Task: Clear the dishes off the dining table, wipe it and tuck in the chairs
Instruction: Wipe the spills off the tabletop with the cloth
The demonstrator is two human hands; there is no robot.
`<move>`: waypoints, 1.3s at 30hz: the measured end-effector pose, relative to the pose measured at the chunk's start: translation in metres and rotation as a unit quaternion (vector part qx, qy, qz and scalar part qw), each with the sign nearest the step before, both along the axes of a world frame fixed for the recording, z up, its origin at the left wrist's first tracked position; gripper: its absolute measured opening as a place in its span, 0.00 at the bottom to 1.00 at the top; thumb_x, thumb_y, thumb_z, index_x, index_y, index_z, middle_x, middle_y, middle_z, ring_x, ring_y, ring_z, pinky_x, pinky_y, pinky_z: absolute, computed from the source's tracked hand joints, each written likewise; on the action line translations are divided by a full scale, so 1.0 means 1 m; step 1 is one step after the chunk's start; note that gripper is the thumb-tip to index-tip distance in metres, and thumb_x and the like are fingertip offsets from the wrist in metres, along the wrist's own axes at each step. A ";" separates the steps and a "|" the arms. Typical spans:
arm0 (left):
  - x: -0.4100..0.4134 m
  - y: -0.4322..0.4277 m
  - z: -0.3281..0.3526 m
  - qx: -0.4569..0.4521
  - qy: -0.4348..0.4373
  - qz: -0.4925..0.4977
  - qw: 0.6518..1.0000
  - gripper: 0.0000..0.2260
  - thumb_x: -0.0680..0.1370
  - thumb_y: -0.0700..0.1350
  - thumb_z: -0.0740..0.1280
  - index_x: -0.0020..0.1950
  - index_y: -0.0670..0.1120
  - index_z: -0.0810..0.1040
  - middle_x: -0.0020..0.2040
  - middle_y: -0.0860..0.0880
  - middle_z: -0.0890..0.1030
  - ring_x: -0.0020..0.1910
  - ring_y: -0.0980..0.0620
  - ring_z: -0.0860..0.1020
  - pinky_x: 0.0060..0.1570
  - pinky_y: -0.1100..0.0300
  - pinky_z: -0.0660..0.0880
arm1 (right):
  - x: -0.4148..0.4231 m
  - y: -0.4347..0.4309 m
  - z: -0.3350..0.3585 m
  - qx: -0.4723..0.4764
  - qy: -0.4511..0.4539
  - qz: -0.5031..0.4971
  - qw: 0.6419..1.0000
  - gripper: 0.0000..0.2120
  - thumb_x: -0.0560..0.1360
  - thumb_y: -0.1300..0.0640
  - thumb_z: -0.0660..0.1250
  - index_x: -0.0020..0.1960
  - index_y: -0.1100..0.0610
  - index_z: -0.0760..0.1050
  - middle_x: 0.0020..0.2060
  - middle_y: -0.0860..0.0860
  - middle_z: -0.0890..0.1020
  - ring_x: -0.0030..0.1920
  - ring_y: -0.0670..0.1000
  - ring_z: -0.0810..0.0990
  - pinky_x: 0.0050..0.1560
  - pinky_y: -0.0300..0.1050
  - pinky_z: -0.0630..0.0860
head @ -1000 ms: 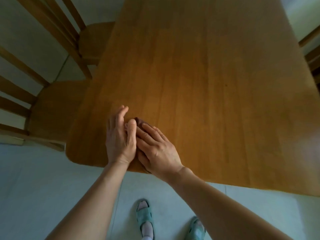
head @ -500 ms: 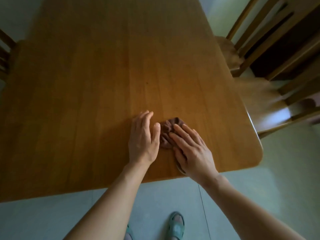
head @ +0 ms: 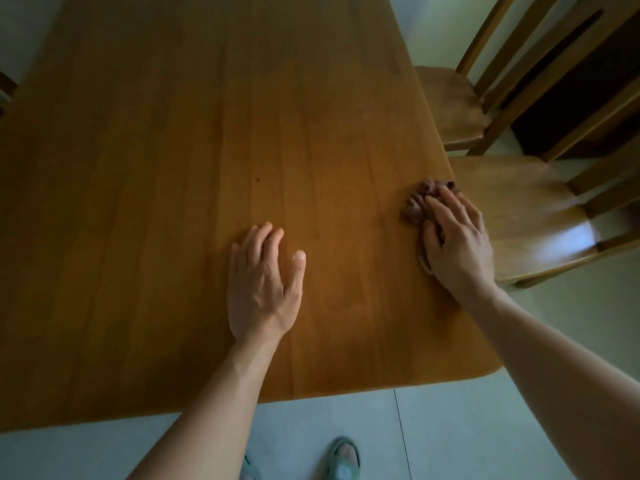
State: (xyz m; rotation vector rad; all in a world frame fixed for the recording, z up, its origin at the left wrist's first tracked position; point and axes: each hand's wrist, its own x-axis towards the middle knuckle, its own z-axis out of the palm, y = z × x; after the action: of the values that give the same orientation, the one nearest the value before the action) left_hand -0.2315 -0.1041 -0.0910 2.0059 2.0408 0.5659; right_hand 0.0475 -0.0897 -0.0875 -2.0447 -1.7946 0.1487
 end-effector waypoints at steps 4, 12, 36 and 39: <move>0.001 0.000 0.000 0.003 -0.001 -0.003 1.000 0.32 0.79 0.65 0.43 0.73 0.50 0.70 0.76 0.51 0.66 0.77 0.52 0.59 0.77 0.48 0.52 | 0.004 0.055 0.000 -0.010 0.005 -0.030 0.999 0.21 0.81 0.50 0.57 0.73 0.51 0.69 0.76 0.49 0.66 0.75 0.55 0.60 0.74 0.55 0.61; 0.002 0.002 -0.002 0.014 -0.001 0.007 1.000 0.34 0.79 0.67 0.41 0.72 0.50 0.72 0.75 0.52 0.67 0.77 0.54 0.60 0.77 0.50 0.50 | -0.047 0.141 0.006 -0.040 0.045 -0.022 0.998 0.22 0.80 0.48 0.54 0.73 0.46 0.68 0.76 0.45 0.64 0.77 0.54 0.57 0.75 0.53 0.54; -0.006 -0.010 0.021 -0.100 -0.265 0.016 0.959 0.29 0.77 0.64 0.54 0.76 0.52 0.65 0.76 0.48 0.66 0.76 0.45 0.60 0.75 0.45 0.56 | -0.139 -0.099 0.013 -0.012 0.028 0.122 0.992 0.21 0.72 0.59 0.61 0.63 0.52 0.79 0.62 0.49 0.80 0.60 0.60 0.73 0.56 0.54 0.72; 0.002 -0.037 0.040 -0.139 -0.413 0.062 0.898 0.27 0.78 0.60 0.58 0.75 0.51 0.66 0.75 0.50 0.68 0.74 0.48 0.65 0.72 0.51 0.62 | -0.142 -0.143 0.018 0.001 0.025 0.117 0.993 0.20 0.72 0.59 0.59 0.60 0.51 0.80 0.56 0.48 0.82 0.51 0.57 0.74 0.46 0.53 0.76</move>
State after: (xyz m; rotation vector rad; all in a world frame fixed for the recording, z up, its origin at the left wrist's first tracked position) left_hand -0.2300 -0.1410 -0.0509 1.1641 1.5861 0.8952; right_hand -0.0941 -0.2329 -0.0694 -1.8071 -1.9978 0.2639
